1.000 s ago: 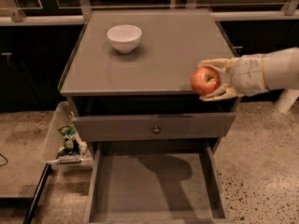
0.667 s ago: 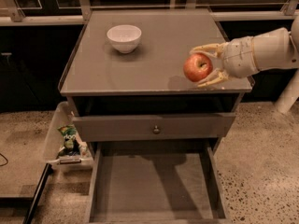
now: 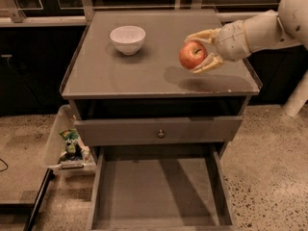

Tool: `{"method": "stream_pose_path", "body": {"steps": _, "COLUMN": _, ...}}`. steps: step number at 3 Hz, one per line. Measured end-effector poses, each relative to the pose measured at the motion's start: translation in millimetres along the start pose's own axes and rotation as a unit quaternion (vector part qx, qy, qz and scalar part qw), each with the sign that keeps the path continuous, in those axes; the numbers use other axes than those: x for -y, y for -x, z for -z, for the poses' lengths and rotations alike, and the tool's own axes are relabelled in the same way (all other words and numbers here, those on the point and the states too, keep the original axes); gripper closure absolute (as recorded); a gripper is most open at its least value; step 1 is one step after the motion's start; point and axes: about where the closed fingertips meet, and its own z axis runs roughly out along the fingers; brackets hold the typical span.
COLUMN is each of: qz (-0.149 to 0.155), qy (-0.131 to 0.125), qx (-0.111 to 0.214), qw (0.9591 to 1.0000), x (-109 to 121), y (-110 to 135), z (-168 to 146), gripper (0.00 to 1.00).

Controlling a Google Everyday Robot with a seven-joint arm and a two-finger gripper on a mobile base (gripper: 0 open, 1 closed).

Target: Pick apple from middle drawer and place on counter

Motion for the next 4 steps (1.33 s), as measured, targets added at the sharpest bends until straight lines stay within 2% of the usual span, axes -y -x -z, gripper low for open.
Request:
{"method": "stream_pose_path", "body": {"steps": 1, "qz": -0.009, "qy": 0.016, "qx": -0.005, "qw": 0.9998, "x": 18.8, "y": -14.3, "z": -18.2, "gripper": 1.0}}
{"method": "stream_pose_path", "body": {"steps": 2, "qz": -0.016, "qy": 0.043, "qx": -0.025, "qw": 0.9986, "x": 25.2, "y": -30.3, "z": -29.6, "gripper": 1.0}}
{"method": "stream_pose_path", "body": {"steps": 4, "qz": -0.03, "qy": 0.113, "qx": -0.064, "qw": 0.991, "x": 18.0, "y": -53.8, "z": -41.1, "gripper": 1.0}}
